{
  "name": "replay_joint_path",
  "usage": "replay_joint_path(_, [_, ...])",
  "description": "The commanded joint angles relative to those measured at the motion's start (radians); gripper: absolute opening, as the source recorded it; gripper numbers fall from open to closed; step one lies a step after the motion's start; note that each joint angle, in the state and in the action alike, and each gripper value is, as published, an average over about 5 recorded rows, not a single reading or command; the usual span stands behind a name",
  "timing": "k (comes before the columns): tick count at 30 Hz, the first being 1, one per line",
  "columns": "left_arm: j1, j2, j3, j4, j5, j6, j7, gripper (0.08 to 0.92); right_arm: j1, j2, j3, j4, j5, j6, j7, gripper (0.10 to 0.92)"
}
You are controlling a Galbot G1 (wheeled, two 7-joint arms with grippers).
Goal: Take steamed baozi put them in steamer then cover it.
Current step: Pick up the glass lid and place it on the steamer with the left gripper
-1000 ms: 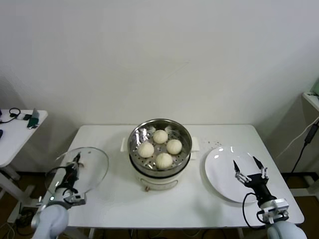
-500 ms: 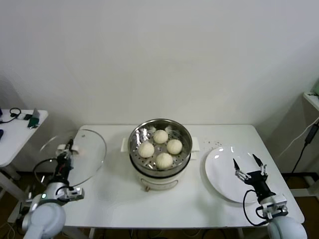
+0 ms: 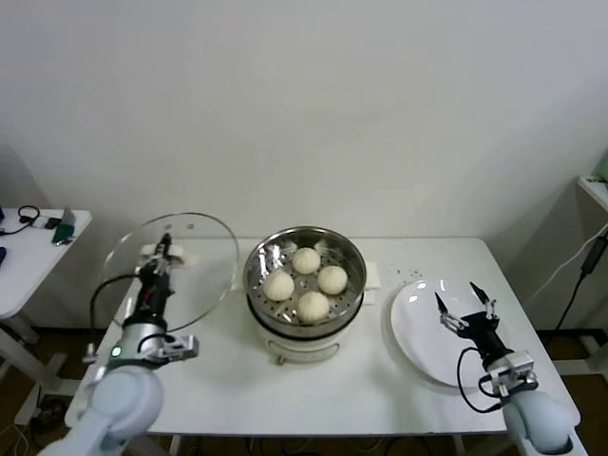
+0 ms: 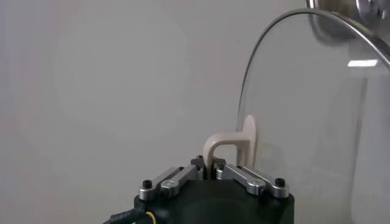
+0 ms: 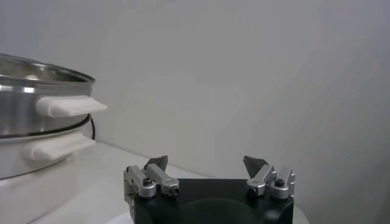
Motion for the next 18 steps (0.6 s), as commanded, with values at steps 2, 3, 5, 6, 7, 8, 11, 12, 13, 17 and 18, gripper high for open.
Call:
replay_joint_path(2, [-0.401,-0.111,0.497,0.036,0.102,0.213,0.178,0.156,0.045,-0.007,-0.023,-0.038,-0.009,0.005,-0.001,0.823])
replay_joint_path(3, [-0.426,-0.138,0.518,0.052,0.13,0.213,0.199,0.156,0.042,-0.006,-0.018,-0.04,-0.01,0.006,-0.002,0.823])
replay_joint_path(5, [-0.469,-0.178,0.547,0.08,0.169,0.213,0.234,0.156,0.037,-0.005,-0.006,-0.042,-0.011,0.009,-0.003,0.823])
replay_joint_path(6, [-0.489,-0.194,0.559,0.093,0.183,0.213,0.252,0.156,0.035,-0.004,0.001,-0.044,-0.011,0.011,-0.004,0.823])
replay_joint_path(7, [-0.506,-0.208,0.568,0.107,0.193,0.213,0.268,0.156,0.032,-0.003,0.006,-0.045,-0.012,0.012,-0.004,0.823])
replay_joint_path(8, [-0.518,-0.224,0.576,0.119,0.203,0.213,0.282,0.156,0.029,-0.002,0.012,-0.047,-0.012,0.014,-0.005,0.823])
replay_joint_path(11, [-0.535,-0.28,0.586,0.159,0.232,0.213,0.316,0.156,0.021,0.001,0.028,-0.053,-0.013,0.02,-0.009,0.823])
replay_joint_path(12, [-0.536,-0.302,0.588,0.17,0.244,0.213,0.328,0.156,0.018,0.002,0.033,-0.055,-0.014,0.021,-0.011,0.823])
replay_joint_path(13, [-0.536,-0.323,0.588,0.179,0.256,0.213,0.341,0.156,0.015,0.002,0.038,-0.058,-0.015,0.023,-0.012,0.823])
replay_joint_path(17, [-0.528,-0.395,0.59,0.208,0.305,0.213,0.376,0.156,0.007,0.004,0.054,-0.066,-0.019,0.028,-0.017,0.823])
replay_joint_path(18, [-0.522,-0.411,0.588,0.216,0.317,0.213,0.382,0.156,0.005,0.005,0.058,-0.067,-0.019,0.029,-0.017,0.823])
